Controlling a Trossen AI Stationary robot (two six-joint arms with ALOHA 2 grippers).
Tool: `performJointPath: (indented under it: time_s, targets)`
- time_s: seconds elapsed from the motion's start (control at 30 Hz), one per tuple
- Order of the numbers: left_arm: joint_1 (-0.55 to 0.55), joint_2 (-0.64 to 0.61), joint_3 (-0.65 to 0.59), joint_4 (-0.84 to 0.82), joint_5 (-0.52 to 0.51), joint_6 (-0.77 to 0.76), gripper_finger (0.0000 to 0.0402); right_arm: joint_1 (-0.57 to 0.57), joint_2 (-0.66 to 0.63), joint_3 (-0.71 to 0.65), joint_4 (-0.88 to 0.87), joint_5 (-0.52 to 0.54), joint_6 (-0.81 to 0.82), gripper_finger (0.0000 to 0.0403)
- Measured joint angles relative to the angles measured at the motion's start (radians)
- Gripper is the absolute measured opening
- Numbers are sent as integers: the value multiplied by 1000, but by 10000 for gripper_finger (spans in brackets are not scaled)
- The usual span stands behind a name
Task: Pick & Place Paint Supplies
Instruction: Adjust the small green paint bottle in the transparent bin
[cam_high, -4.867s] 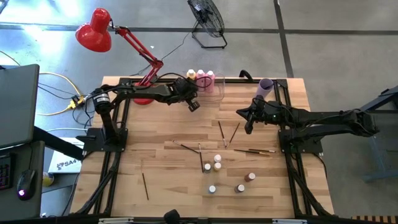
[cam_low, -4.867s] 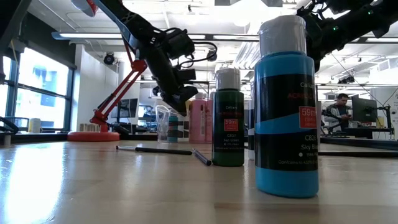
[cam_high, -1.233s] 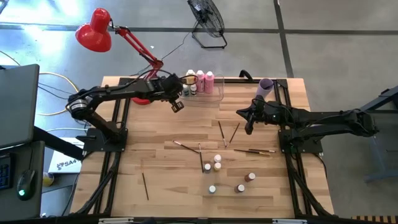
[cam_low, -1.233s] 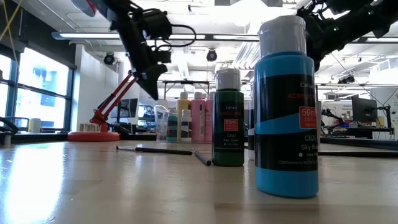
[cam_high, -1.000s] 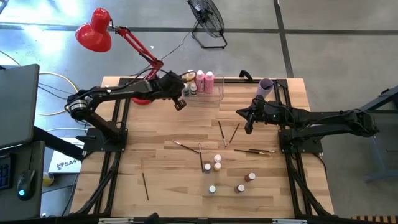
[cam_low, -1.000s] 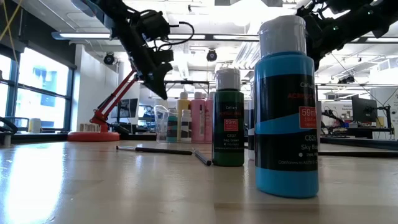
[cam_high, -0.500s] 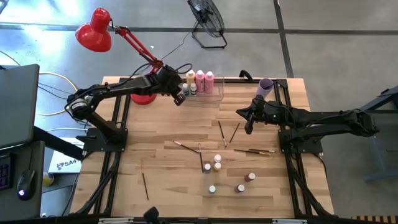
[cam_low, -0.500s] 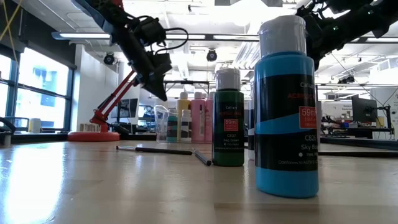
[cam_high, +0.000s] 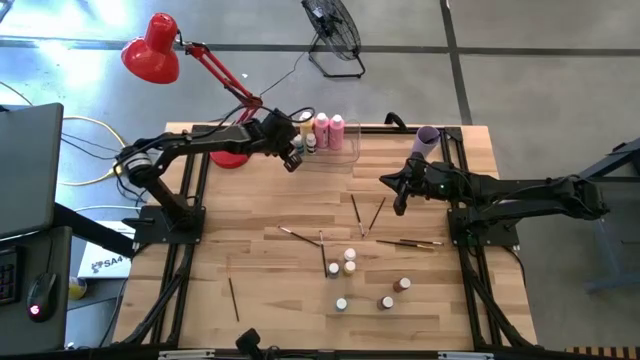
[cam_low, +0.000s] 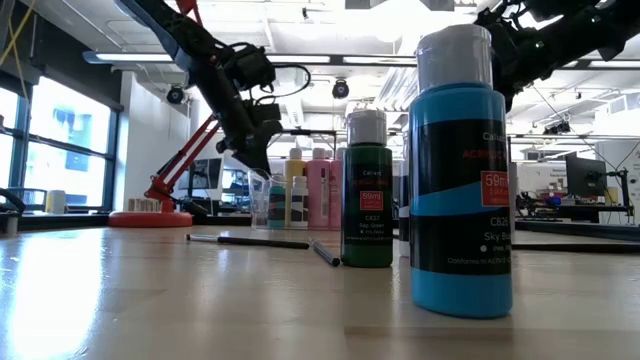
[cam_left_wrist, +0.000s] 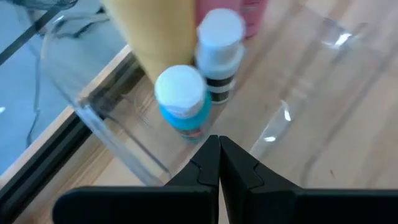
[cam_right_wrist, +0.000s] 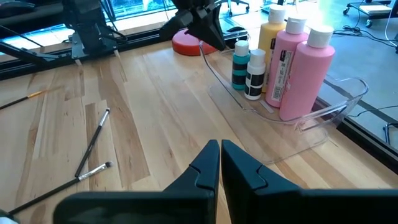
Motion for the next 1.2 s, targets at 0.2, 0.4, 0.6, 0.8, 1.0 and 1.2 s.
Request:
performJointPath:
  time_s: [0.2,0.4,0.6,0.8,1.0,1.2]
  targets:
    - [0,2,0,6,-134,-15,0,0,0,0,3,0,0,8]
    - [0,7,0,15,-118,-15,0,0,0,0,4,0,0,8]
    - [0,27,1,33,-109,-15,0,0,0,0,4,0,0,8]
    - [0,58,3,61,-114,-7,0,0,0,0,4,0,0,8]
    - [0,61,1,63,-123,-7,0,0,0,0,3,0,-2,8]
    - [0,61,1,66,-123,-8,0,0,0,0,3,0,-12,8]
